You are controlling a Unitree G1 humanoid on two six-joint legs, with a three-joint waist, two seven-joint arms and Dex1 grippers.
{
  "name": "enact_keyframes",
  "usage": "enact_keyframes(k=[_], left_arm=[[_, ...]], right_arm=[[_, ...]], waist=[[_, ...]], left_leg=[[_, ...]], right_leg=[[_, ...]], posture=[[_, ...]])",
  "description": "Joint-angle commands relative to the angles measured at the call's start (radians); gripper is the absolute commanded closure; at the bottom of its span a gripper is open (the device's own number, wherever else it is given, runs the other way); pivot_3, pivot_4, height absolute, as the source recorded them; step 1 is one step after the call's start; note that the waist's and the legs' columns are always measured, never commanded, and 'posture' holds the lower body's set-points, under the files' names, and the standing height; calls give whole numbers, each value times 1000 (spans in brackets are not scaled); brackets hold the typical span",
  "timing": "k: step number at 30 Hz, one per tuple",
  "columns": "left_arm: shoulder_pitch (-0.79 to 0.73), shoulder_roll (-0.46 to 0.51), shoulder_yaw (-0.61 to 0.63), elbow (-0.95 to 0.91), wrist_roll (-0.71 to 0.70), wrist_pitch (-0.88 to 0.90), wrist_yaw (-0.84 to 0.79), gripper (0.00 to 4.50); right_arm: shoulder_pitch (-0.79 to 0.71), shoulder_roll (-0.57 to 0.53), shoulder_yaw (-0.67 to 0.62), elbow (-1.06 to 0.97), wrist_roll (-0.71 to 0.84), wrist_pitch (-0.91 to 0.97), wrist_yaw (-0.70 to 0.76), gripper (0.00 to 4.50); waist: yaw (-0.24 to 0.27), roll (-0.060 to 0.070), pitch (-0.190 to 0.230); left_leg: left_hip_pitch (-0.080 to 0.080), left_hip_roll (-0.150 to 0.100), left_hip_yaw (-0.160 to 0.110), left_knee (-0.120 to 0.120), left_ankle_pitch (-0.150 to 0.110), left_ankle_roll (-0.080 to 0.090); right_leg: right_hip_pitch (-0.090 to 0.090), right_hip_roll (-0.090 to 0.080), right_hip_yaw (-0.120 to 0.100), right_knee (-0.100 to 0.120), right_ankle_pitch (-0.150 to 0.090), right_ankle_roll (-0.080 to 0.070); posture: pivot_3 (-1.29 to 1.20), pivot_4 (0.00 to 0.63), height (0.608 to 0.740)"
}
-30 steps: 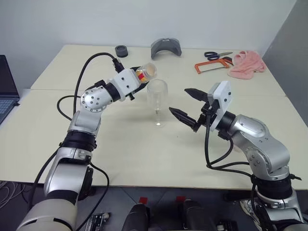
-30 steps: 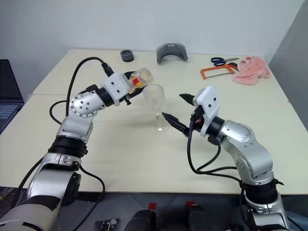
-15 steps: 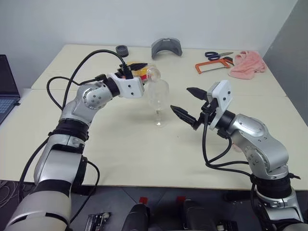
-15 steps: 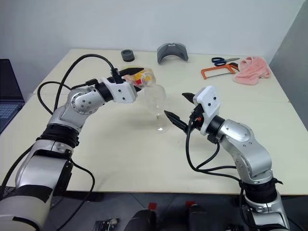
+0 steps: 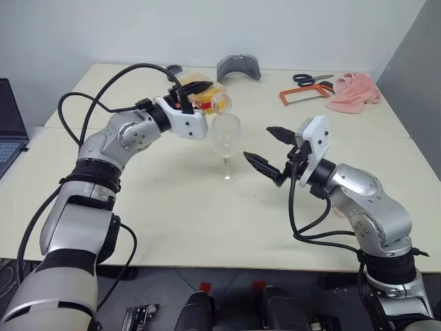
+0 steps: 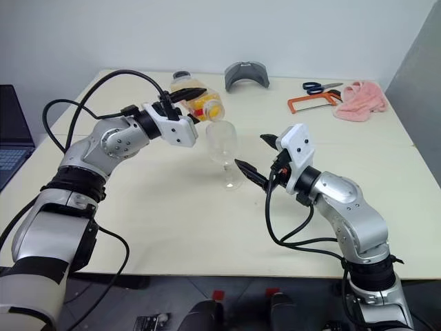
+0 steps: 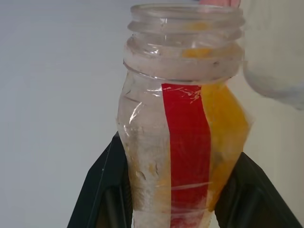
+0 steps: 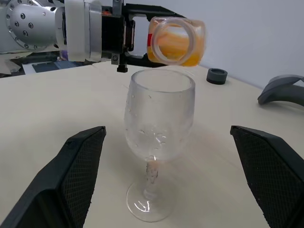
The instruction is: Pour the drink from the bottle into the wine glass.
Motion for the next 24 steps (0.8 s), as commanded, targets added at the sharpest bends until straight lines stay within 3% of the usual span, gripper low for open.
enact_keyframes(k=[1,24], left_arm=[[-49,26,-3,2,17,-19,47,2812],[-142,66,-85,103,134,-44,185,2813]], right_arm=[[-8,0,-4,-28,9,-8,2,0],[55,-44,-21,-10,-5,-99,65,0]], waist=[[0,0,0],[0,0,0]], left_leg=[[0,0,0,0,0,0],[0,0,1,1,0,0]], right_leg=[[0,0,0,0,0,0],[0,0,0,1,0,0]], posture=[[0,150,740],[0,150,740]])
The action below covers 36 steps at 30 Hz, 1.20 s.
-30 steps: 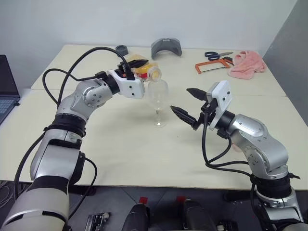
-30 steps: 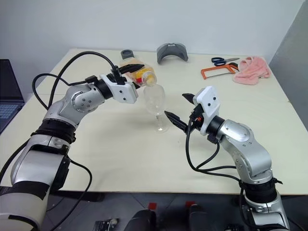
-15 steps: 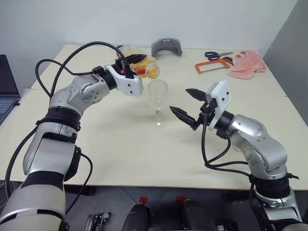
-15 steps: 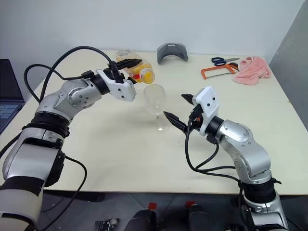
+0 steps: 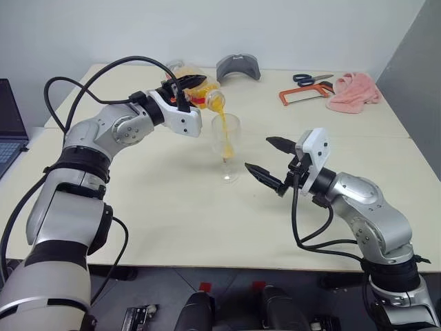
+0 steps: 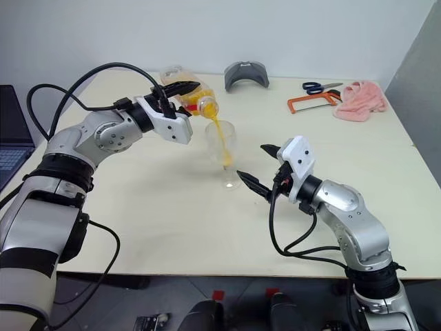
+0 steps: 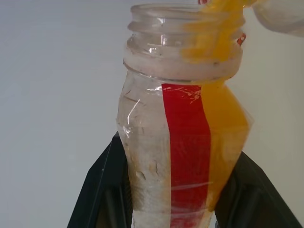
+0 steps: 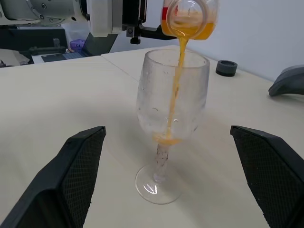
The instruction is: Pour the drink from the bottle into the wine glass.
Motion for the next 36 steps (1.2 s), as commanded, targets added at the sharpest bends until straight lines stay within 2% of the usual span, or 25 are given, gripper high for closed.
enact_keyframes(k=[1,36], left_arm=[[-57,20,3,0,0,-12,38,2813],[-125,44,-66,55,74,-33,152,2815]], right_arm=[[-13,-9,-30,-10,4,-31,7,0],[-9,21,-15,-25,13,-6,1,0]], waist=[[0,0,0],[0,0,0]], left_leg=[[0,0,0,0,0,0],[0,0,0,1,0,-1]], right_leg=[[0,0,0,0,0,0],[-1,0,0,3,0,0]], posture=[[0,150,740],[0,150,740]])
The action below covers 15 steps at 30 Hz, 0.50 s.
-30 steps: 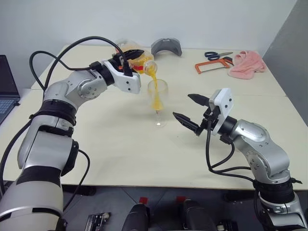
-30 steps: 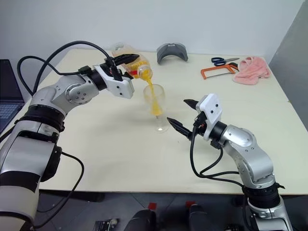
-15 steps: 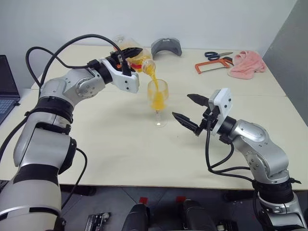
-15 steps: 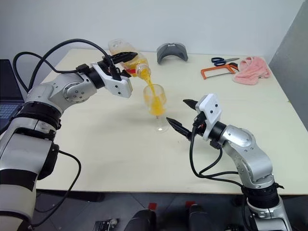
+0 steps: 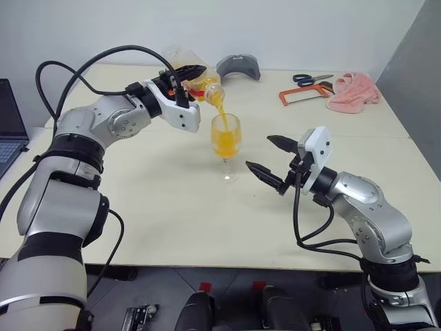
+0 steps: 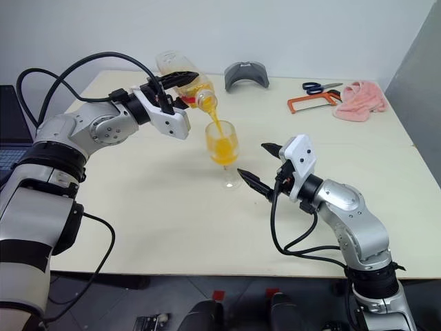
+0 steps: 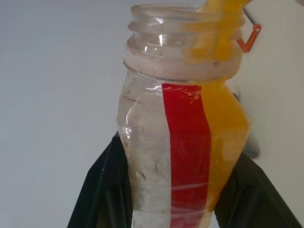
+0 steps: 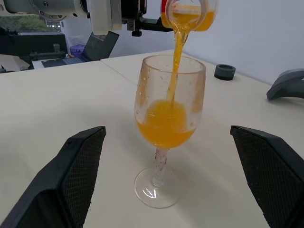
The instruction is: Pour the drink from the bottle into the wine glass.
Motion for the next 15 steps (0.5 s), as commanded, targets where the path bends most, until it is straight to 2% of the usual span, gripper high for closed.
enact_keyframes(k=[1,15], left_arm=[[-43,19,7,-8,-5,-1,23,2815],[-53,20,-1,-7,-1,-6,34,2815]], right_arm=[[-8,4,-5,-31,12,-8,-3,0],[-1,14,5,-35,9,-7,-9,0]], waist=[[0,0,0],[0,0,0]], left_leg=[[0,0,0,0,0,0],[0,0,0,1,0,0]], right_leg=[[0,0,0,0,0,0],[-1,0,0,3,0,0]], posture=[[0,150,740],[0,150,740]])
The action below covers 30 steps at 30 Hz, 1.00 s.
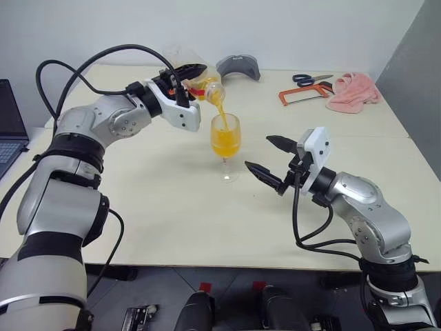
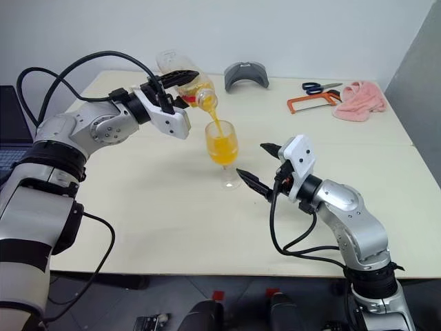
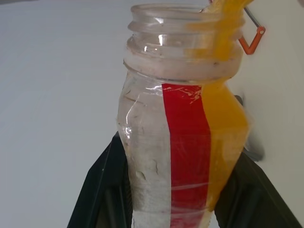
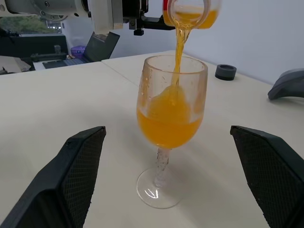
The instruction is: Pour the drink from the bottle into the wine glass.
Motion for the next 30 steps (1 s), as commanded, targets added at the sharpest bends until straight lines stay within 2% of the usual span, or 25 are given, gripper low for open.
enact_keyframes(k=[1,19,30], left_arm=[[-46,20,4,-8,0,-4,21,2816],[-44,18,7,5,-17,-3,10,2819],[10,-37,72,17,-194,13,-138,2819]], right_arm=[[-1,7,2,-35,8,-9,-7,0],[8,4,10,-40,6,-8,-8,0],[3,7,11,-39,4,-16,-10,0]], waist=[[0,0,0],[-1,0,0],[-1,0,0]], left_leg=[[0,0,0,0,0,0],[0,0,0,0,0,0],[0,0,0,0,0,-1]], right_leg=[[0,0,0,0,0,0],[0,0,0,0,0,0],[0,0,0,1,0,0]], posture=[[0,150,740],[0,150,740],[0,150,740]])
